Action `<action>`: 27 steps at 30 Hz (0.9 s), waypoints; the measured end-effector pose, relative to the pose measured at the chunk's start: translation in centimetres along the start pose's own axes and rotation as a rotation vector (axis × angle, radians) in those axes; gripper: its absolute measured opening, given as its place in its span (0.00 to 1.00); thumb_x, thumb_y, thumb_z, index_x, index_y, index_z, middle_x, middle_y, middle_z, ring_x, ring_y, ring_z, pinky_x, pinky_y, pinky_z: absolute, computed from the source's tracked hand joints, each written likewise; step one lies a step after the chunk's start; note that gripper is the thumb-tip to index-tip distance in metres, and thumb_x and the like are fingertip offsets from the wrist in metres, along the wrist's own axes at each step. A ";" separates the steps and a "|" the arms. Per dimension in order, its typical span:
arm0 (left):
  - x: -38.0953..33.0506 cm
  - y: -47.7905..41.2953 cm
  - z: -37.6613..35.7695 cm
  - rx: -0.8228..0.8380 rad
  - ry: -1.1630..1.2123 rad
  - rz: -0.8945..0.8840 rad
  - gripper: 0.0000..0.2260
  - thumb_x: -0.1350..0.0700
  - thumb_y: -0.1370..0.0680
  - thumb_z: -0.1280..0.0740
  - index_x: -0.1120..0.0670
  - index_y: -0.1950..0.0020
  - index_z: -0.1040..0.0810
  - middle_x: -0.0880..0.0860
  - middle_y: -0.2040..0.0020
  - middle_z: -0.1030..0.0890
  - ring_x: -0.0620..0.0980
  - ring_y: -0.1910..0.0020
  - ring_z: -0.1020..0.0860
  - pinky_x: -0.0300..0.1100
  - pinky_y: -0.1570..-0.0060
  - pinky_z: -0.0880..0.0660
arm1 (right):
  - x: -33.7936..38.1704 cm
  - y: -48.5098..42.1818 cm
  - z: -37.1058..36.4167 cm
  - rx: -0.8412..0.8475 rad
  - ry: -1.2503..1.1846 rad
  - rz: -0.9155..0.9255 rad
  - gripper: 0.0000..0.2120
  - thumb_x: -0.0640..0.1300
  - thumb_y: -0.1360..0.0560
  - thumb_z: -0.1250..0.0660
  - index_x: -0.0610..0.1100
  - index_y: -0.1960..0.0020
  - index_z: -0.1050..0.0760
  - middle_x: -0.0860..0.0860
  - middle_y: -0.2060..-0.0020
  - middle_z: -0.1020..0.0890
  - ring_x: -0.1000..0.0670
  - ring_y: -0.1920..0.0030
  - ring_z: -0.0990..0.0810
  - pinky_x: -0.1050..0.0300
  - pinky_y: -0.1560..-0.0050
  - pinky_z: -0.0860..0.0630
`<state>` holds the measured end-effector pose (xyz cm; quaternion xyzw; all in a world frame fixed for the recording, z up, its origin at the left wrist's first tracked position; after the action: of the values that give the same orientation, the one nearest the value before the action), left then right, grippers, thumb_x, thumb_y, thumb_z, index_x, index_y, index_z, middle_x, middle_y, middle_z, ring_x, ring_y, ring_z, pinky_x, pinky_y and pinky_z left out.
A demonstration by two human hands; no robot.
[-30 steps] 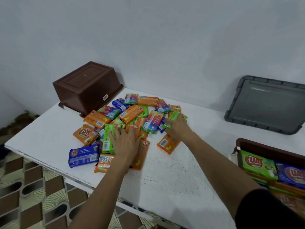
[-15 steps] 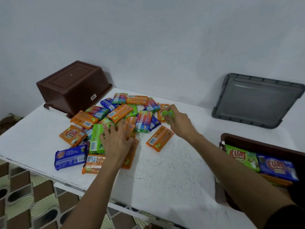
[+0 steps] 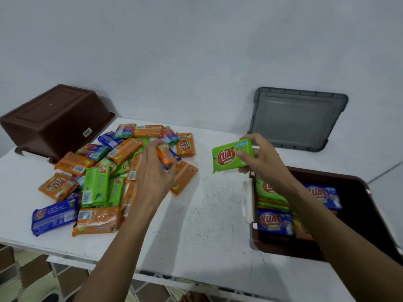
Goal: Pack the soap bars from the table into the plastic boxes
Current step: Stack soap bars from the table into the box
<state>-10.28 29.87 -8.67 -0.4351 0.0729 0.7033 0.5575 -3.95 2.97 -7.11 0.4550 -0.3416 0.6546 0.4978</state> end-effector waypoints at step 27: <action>-13.0 8.2 -14.5 0.428 0.633 0.137 0.27 0.64 0.25 0.30 0.46 0.32 0.36 0.49 0.34 0.29 0.49 0.38 0.25 0.36 0.50 0.21 | -10.6 13.8 8.7 0.314 -0.112 -0.305 0.28 0.34 0.26 0.29 0.50 0.31 0.33 0.48 0.40 0.19 0.51 0.41 0.19 0.51 0.41 0.21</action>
<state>-9.51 8.99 -11.60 -0.4985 0.4156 0.5387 0.5371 -14.10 -12.19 -13.89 0.6087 -0.1901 0.5908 0.4943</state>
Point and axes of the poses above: each hand's wrist, its own y-axis away from the middle knuckle, its own z-axis out of the back of the hand, x = y × z, the point moved 10 cm from there along -y, towards the middle knuckle
